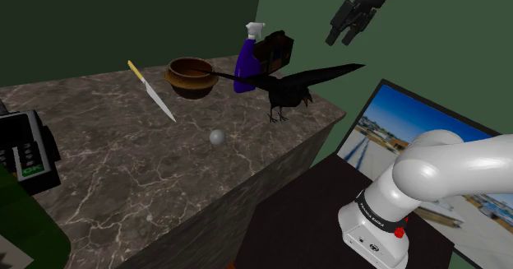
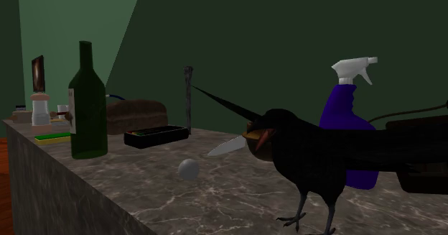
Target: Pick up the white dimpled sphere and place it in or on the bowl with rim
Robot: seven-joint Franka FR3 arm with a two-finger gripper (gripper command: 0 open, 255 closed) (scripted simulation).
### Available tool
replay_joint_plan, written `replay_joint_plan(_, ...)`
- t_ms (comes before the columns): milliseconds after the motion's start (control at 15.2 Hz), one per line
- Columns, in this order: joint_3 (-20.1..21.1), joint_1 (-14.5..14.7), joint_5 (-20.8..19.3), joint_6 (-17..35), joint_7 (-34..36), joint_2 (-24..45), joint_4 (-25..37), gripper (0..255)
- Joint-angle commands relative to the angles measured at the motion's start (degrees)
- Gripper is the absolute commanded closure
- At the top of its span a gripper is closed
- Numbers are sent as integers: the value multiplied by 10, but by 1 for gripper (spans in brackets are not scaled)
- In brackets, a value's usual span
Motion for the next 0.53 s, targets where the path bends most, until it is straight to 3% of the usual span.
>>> replay_joint_plan(0, 0, 0, 0, 0, 0, 0, 0, 0)
replay_joint_plan(462, 86, 26, 37, 62, 79, 20, -48, 0)
